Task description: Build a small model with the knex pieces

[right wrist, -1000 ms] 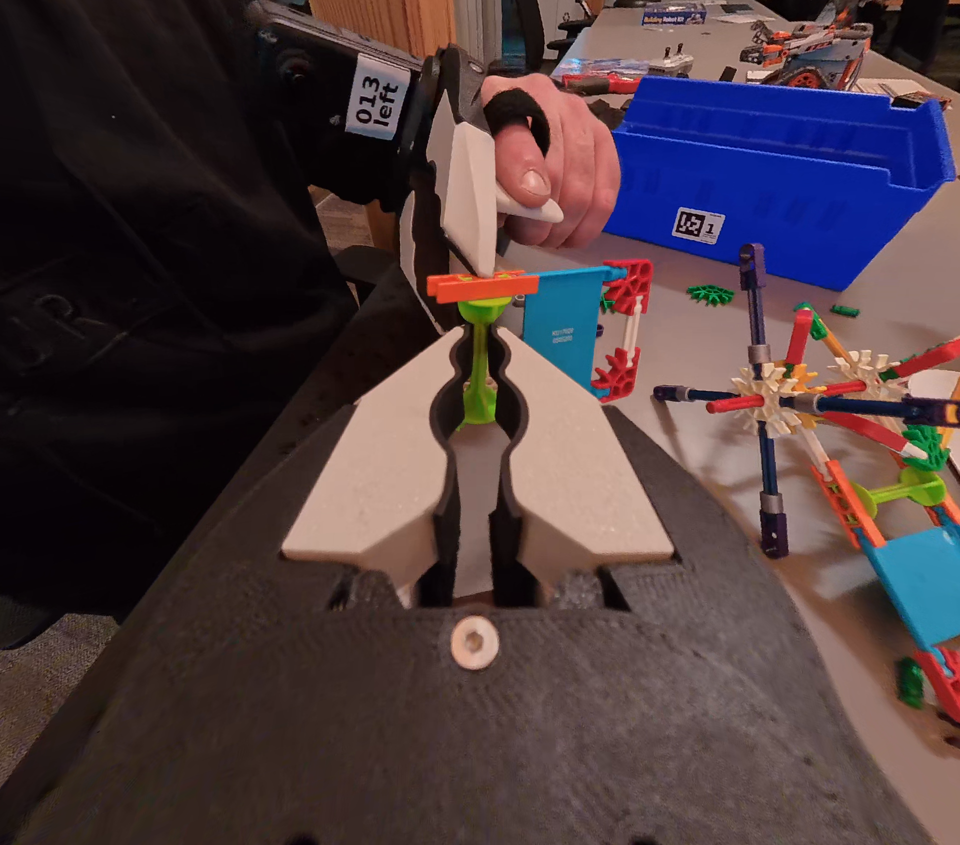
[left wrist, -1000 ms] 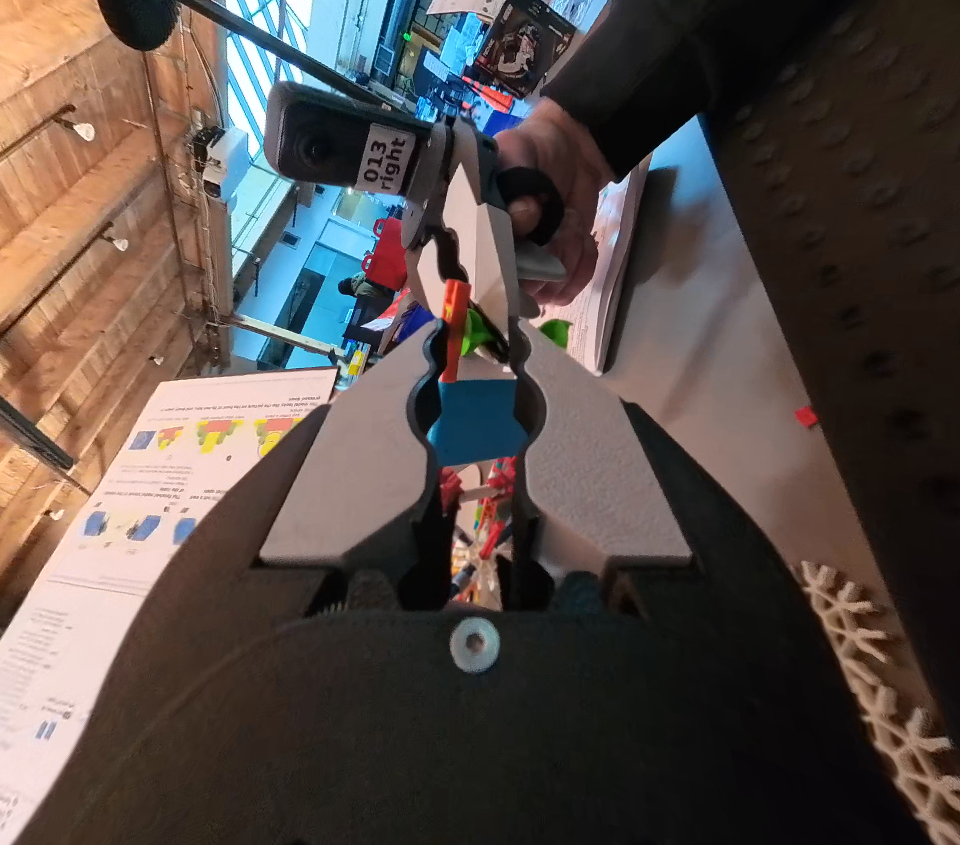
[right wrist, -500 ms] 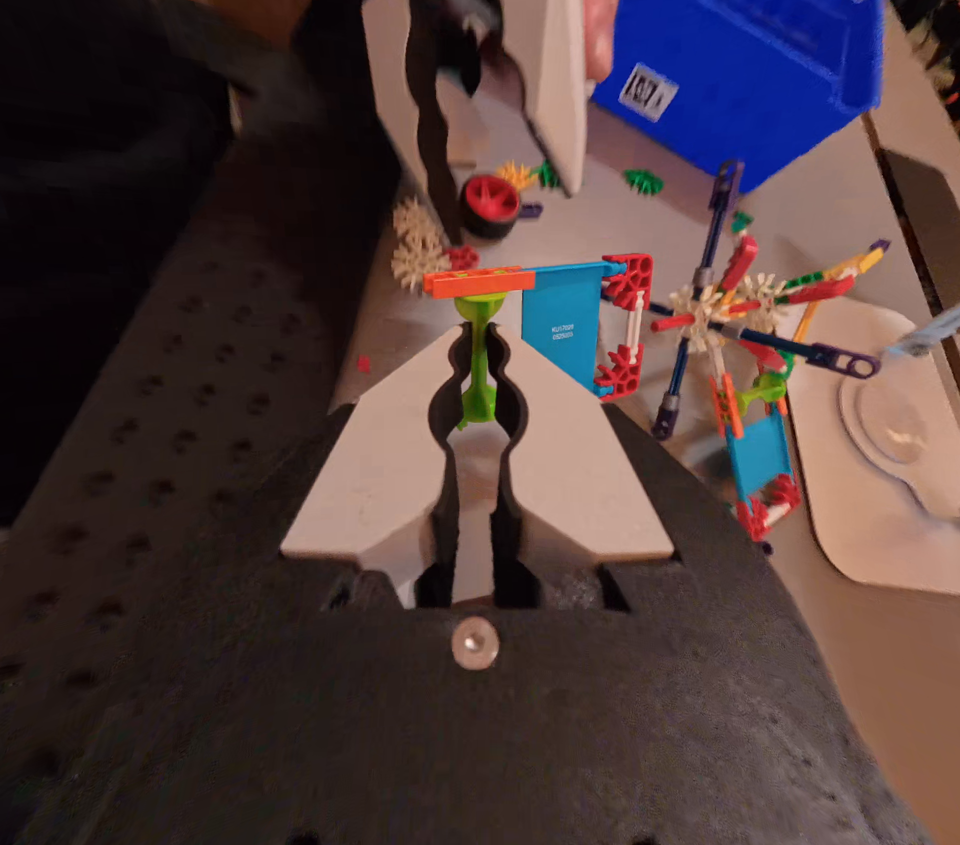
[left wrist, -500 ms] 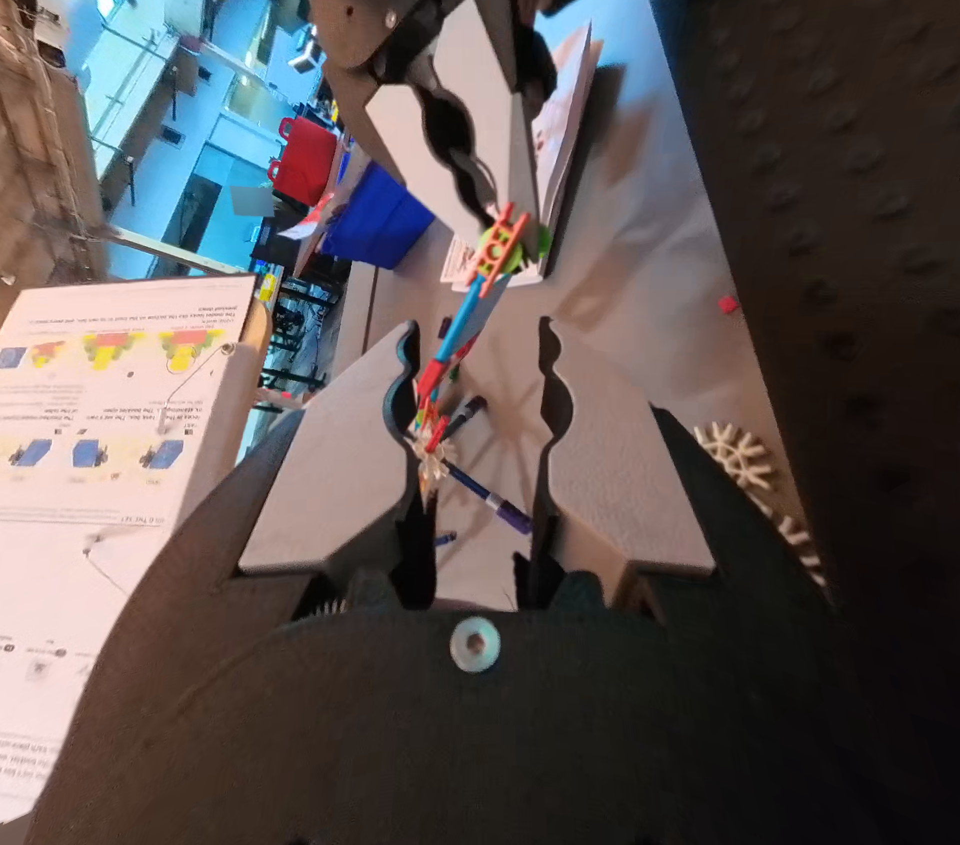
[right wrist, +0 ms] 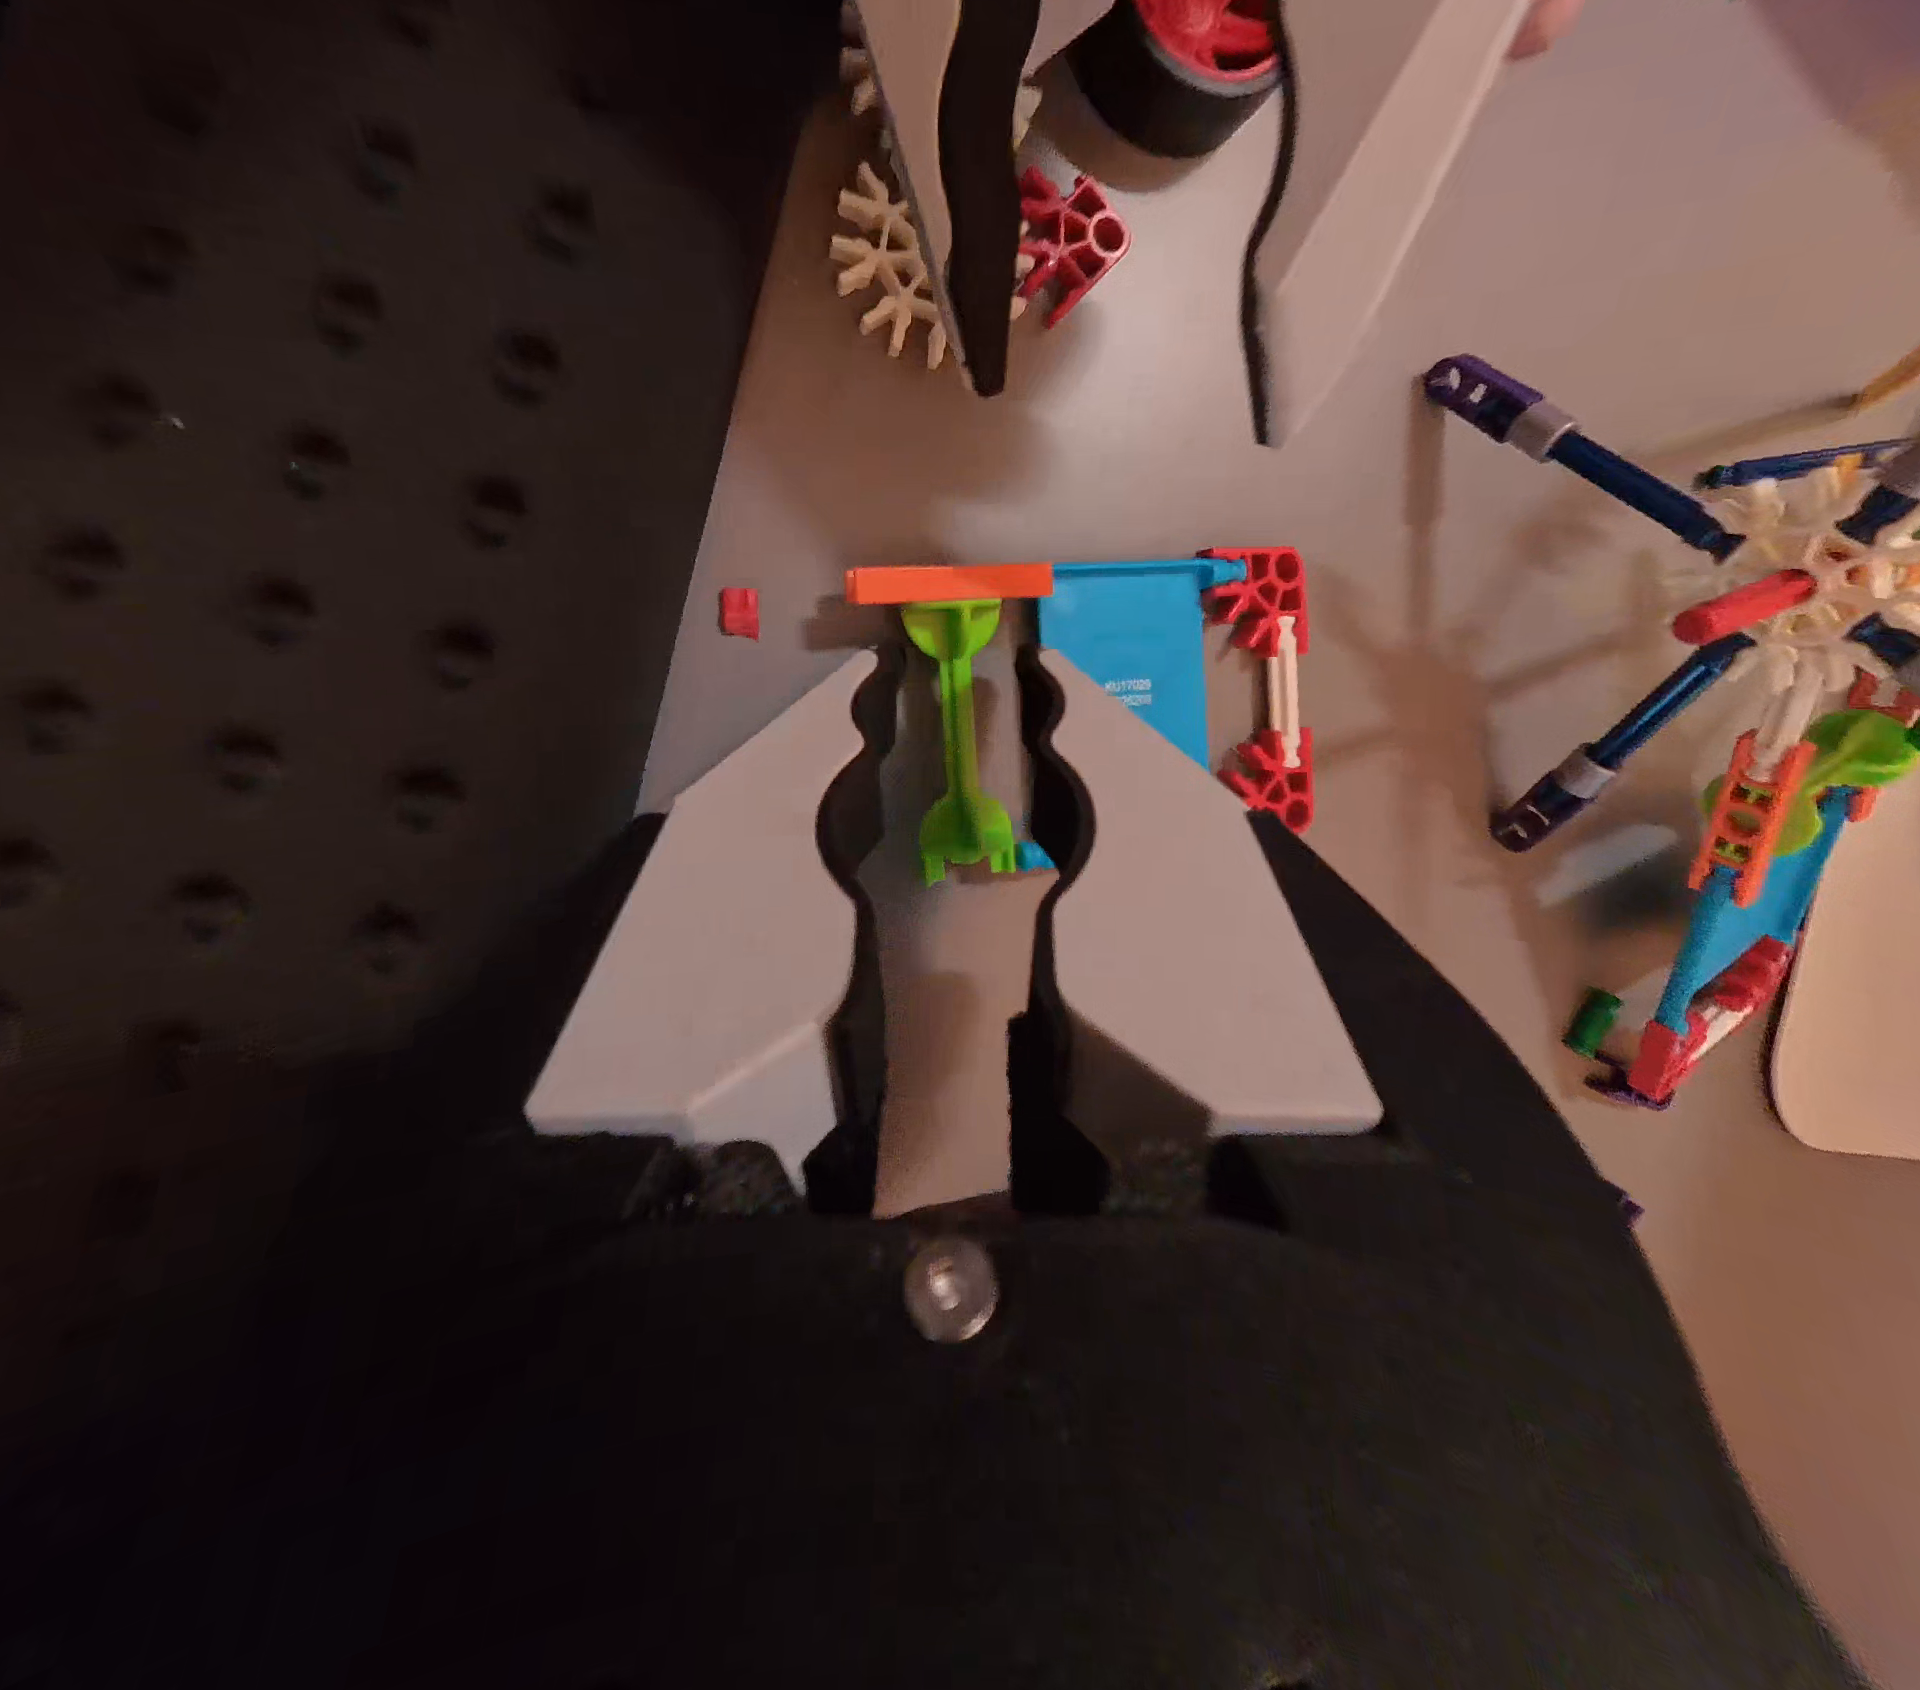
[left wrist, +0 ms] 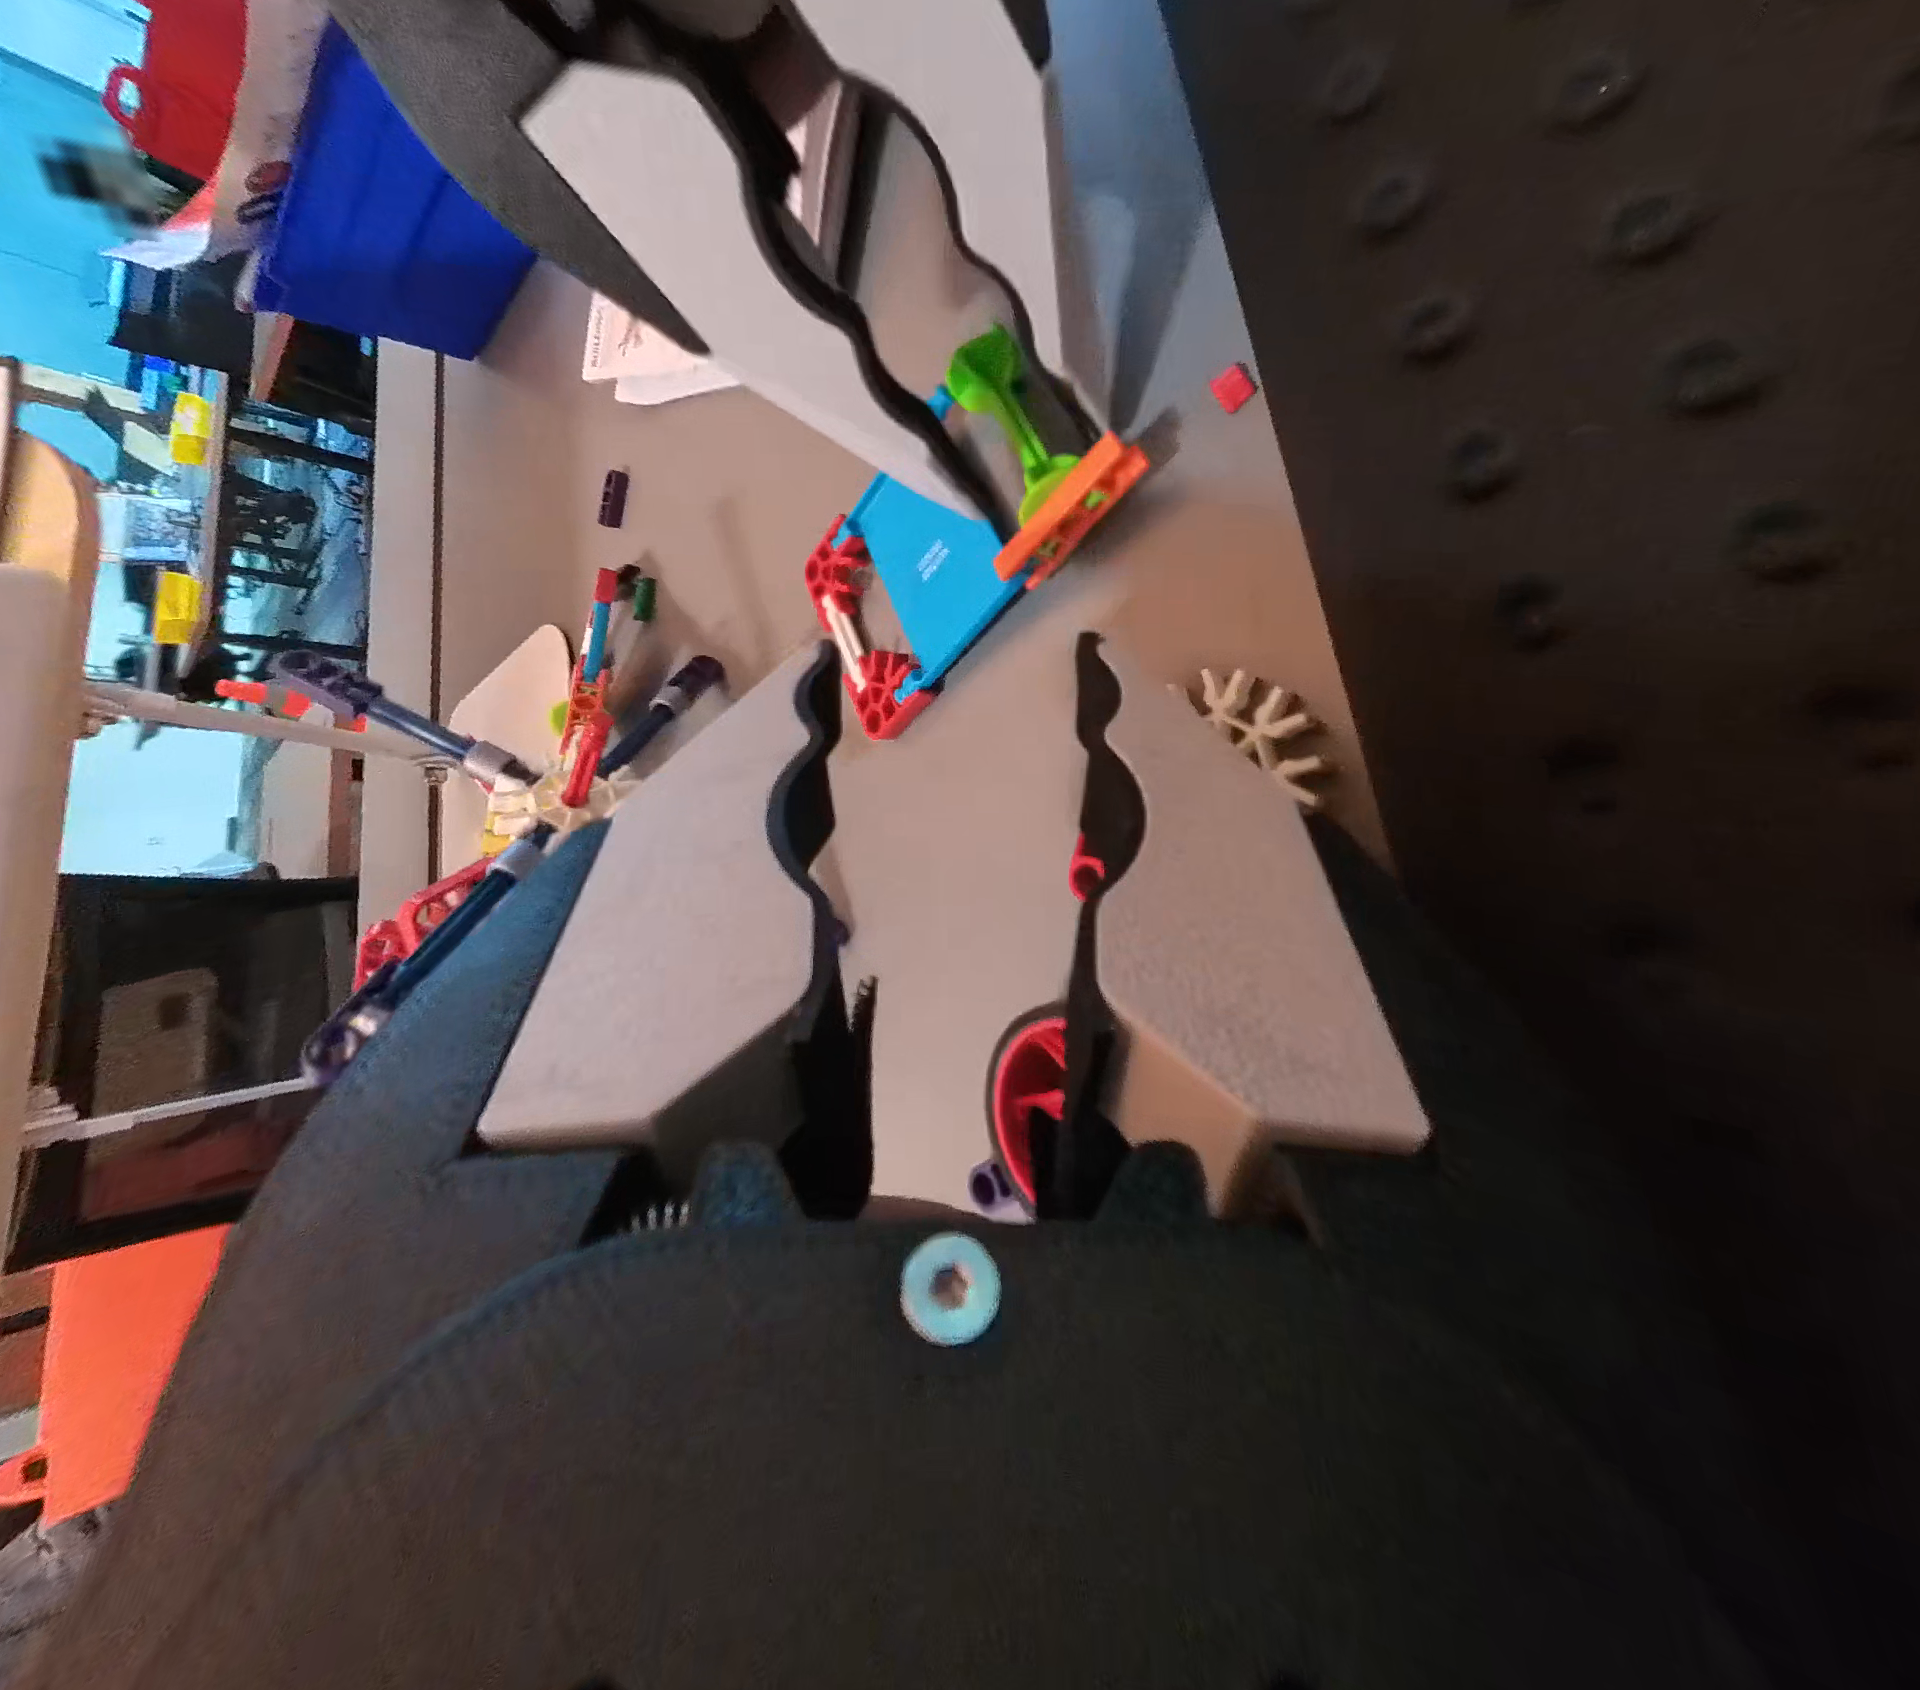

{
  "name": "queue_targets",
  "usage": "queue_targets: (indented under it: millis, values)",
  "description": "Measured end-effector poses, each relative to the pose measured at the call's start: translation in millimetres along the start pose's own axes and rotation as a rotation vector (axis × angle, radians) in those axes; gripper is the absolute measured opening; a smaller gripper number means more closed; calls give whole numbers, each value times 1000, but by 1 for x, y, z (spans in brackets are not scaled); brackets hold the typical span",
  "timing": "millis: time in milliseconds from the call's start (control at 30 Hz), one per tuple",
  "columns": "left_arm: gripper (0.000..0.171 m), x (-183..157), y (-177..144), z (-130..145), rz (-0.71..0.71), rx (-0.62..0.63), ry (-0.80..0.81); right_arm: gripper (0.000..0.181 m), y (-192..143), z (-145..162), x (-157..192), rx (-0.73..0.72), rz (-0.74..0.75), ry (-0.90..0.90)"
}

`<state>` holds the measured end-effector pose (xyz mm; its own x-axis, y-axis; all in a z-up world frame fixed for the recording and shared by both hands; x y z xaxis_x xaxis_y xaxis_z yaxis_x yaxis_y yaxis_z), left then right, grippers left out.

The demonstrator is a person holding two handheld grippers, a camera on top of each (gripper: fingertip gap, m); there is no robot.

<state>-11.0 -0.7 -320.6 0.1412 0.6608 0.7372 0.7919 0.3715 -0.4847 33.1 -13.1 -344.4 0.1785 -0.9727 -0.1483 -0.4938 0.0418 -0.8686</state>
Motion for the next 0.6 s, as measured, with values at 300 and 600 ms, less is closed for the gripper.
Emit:
queue_targets:
  millis: [300, 600]
  values:
    - [42, 29, -33, 26, -39, 111, -94, 20, -74, -6, -31, -395, 143, 134]
    - [42, 8, -80, 52, 108, 232, -269, 16, -68, 7, -44, -378, 173, 183]
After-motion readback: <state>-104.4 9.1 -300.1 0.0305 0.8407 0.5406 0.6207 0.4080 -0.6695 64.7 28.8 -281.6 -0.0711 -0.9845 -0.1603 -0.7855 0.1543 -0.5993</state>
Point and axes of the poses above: each gripper's, where its closed fingertips meet, y out along the fingers, z out of its underside, x = y × z across the jaws, the point moved 1 cm from there along -y, back along the fingers, and after that the axes turned 7 degrees about -z, right-handed, at the moved point
